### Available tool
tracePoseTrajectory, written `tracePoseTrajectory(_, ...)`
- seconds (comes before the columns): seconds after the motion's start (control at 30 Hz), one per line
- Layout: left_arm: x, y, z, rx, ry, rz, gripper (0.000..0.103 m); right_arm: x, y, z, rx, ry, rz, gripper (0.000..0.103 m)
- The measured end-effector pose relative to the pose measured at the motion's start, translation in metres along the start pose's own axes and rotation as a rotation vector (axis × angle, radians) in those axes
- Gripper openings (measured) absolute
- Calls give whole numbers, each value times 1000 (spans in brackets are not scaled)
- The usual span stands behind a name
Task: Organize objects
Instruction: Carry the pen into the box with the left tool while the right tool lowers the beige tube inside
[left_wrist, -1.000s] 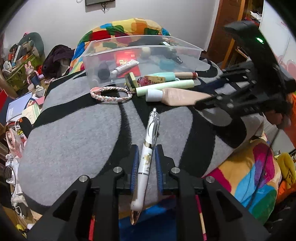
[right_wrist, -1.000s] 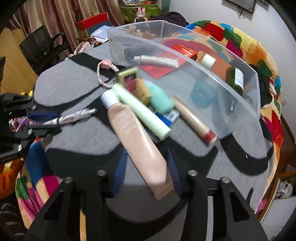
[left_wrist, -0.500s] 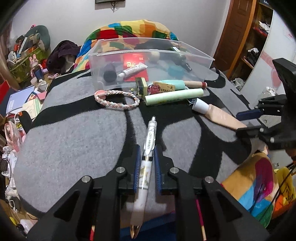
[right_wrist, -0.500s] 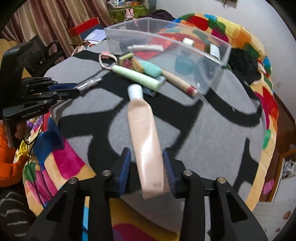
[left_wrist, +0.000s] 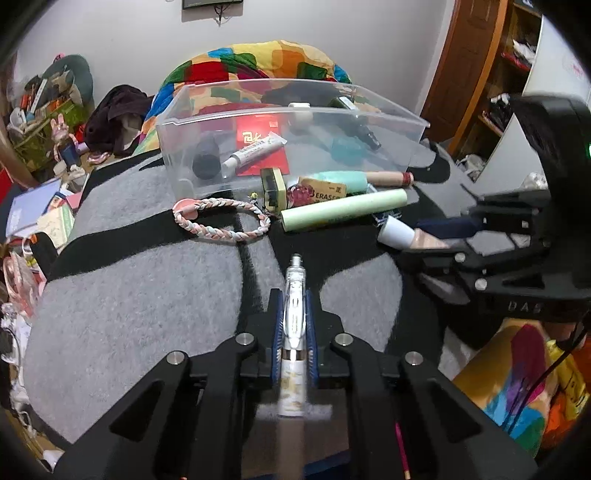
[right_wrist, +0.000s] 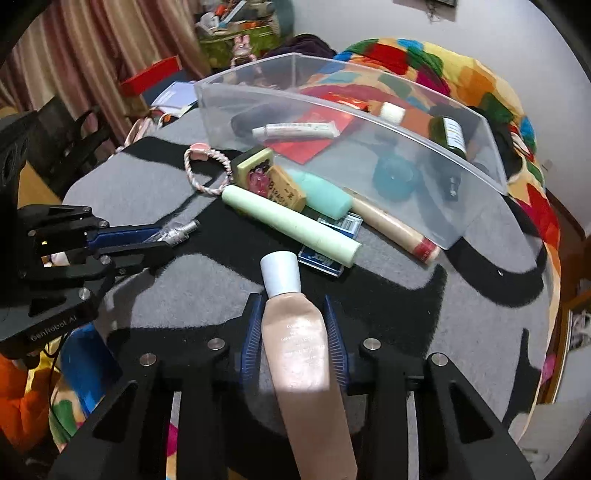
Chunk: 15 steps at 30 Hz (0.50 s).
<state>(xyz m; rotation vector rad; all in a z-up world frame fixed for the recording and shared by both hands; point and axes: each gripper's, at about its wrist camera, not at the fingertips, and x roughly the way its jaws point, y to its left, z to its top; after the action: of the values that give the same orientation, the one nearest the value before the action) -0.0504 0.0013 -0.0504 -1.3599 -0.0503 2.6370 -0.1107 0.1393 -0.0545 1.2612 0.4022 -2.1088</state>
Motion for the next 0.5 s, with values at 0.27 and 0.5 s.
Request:
tracePoseTrajectory(0.27,-39,7,15,-60,-98,6,10,-39,-20,0,124,-117,25,31)
tracePoseTrajectory(0.5,-89,8,39,-84,-241,23,10,-82,-34,12,185,-244,1,31)
